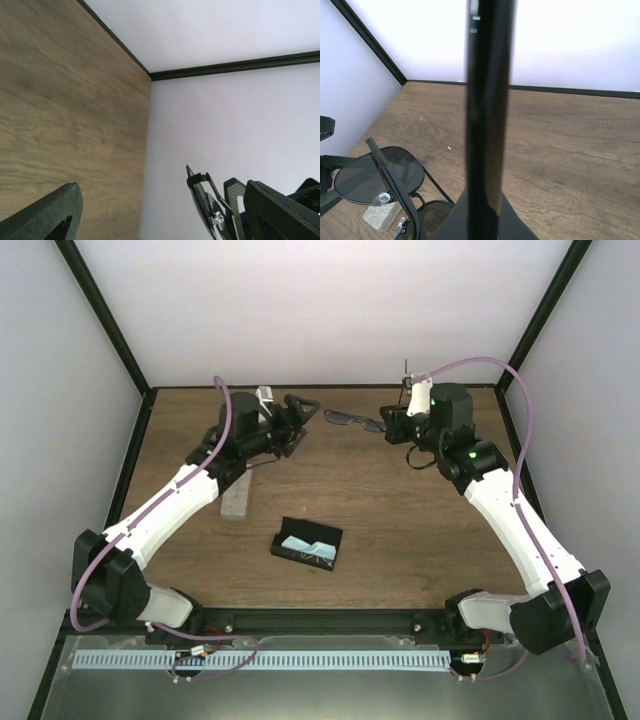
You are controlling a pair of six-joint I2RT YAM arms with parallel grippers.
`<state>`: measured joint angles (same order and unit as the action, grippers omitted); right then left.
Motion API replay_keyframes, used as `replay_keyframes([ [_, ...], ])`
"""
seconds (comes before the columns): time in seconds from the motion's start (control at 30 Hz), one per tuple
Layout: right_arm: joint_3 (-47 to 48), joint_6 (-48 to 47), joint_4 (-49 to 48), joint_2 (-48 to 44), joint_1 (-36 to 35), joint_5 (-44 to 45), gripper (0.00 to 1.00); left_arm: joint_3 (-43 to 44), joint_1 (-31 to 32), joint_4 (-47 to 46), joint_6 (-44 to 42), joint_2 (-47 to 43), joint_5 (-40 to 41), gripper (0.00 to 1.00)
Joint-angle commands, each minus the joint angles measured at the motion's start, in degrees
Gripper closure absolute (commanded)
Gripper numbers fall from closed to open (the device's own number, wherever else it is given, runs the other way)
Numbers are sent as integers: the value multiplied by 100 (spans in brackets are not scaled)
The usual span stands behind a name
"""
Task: Organize the sunglasses
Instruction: Fold the sunglasses.
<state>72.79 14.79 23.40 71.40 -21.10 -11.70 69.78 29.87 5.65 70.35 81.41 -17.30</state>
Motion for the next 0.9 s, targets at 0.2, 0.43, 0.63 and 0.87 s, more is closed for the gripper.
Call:
replay_keyframes([
  [0.2, -66, -262, -190, -249, -30, -6, 99, 386, 469, -465, 936, 382, -134, 13],
  [0.43, -226, -264, -243, -398, -27, -72, 99, 691, 642, 141, 736, 492, 282, 19],
  [0.63, -238, -337, -124, -404, -31, -130, 99, 845, 671, 119, 791, 682, 344, 24],
  [0.87, -272, -382, -105, -472, -34, -227, 99, 864, 749, 78, 867, 842, 394, 35],
])
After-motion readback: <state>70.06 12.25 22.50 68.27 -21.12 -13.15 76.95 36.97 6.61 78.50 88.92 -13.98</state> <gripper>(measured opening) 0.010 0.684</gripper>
